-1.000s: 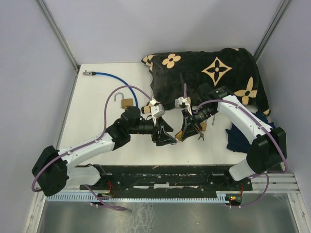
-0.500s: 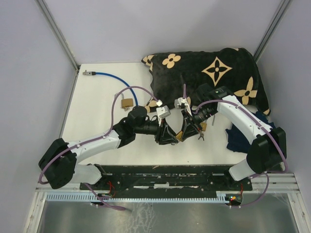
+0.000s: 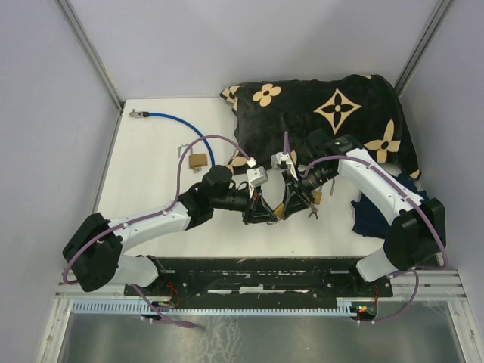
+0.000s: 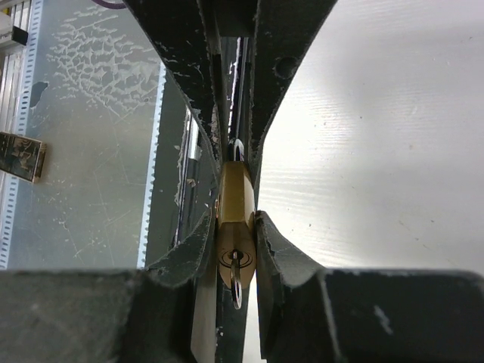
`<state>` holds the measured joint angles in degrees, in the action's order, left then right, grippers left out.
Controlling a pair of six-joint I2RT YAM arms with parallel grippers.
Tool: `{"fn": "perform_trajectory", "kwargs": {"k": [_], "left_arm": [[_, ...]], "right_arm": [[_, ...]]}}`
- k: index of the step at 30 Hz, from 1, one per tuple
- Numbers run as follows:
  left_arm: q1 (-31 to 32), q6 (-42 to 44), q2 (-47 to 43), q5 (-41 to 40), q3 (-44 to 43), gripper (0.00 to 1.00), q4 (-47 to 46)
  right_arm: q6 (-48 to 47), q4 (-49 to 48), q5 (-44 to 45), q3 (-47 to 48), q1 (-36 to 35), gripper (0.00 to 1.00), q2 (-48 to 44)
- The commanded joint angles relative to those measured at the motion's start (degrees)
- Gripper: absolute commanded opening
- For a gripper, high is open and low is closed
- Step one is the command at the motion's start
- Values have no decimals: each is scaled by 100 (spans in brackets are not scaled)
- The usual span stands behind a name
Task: Lock with the key
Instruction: Lock the lock.
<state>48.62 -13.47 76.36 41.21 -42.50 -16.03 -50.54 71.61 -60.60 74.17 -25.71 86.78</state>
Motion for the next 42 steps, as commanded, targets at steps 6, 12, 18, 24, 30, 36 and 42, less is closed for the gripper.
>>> {"fn": "perform_trajectory", "kwargs": {"k": [6, 12, 18, 24, 30, 36, 42], "left_arm": [[16, -548, 21, 181, -198, 3, -418], [-44, -1182, -413, -161, 293, 3, -1302], [-239, -2075, -719, -326, 785, 3, -2153], [-273, -3087, -848, -971, 1401, 3, -2940], [-266, -4033, -933, -2459, 1565, 3, -3148], [-178, -5170, -948, -4009, 1021, 3, -2027], [-154, -6996, -848, -4607, 792, 3, -1270]], "right_arm": [[532, -362, -281, 194, -31, 7, 19], [997, -688, -90, 144, -32, 28, 97], [1630, -1261, 272, -5, 58, 54, -110], [1919, -1811, 876, -186, 449, 67, -806], [1637, -2612, 1073, -630, 436, 73, -1651], [251, -2667, 678, -667, 141, 73, -1792], [347, -3636, 2518, -807, -680, 72, -1847]]}}
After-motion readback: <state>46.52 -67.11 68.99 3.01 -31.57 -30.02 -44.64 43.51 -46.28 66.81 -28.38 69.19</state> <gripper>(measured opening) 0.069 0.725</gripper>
